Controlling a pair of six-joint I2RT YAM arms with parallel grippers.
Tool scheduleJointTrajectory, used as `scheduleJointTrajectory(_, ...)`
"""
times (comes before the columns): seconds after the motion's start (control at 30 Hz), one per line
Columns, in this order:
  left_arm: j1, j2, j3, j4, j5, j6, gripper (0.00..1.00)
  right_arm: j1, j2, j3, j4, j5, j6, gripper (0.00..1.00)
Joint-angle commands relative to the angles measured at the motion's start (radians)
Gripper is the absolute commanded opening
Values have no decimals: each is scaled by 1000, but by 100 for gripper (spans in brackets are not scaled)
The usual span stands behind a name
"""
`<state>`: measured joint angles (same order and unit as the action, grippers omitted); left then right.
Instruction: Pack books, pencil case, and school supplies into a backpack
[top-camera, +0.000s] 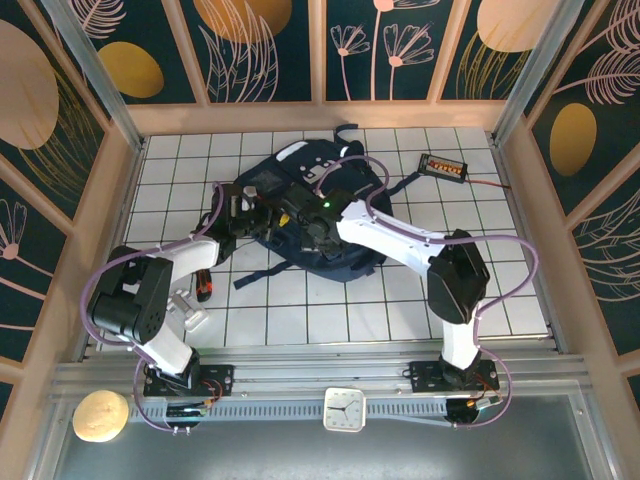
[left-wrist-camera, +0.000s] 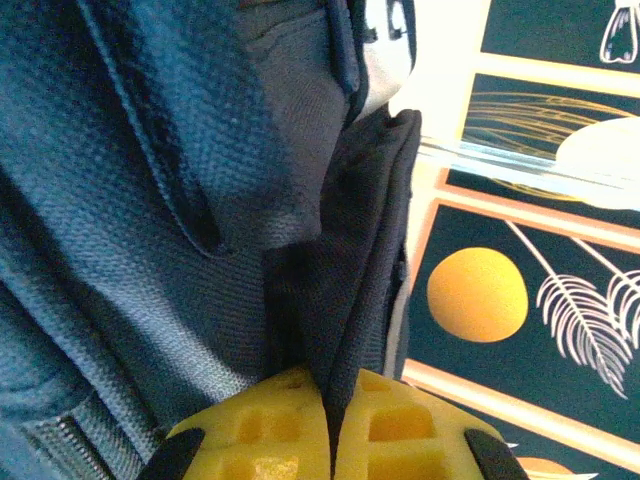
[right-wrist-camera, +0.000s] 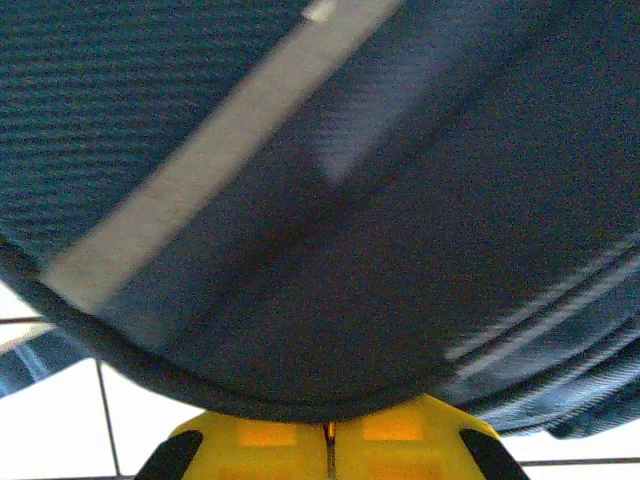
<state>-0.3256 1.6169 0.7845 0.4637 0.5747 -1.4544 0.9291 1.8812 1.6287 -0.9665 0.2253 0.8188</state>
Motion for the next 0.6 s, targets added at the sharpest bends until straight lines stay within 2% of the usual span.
scheduleJointTrajectory(0.0,70,-76,-12,8,-3,74,0,-46,-68,-76,-105,15,-51,0)
scheduleJointTrajectory(0.2,106,-89,-24,-39,17,131,0,-134,-105,-123,-43,-30,-178,0)
scheduleJointTrajectory(0.37,129,-80,19,-152,51,250,0,-210,-101,-107,-4,-56,-321,0)
scheduleJointTrajectory(0.43,146,-83,25,-184,61,282,0,-219,-104,-93,6,-79,-354,0)
scheduleJointTrajectory(0.57,165,-55,60,-218,92,329,0,-193,-130,-101,85,-203,-385,0)
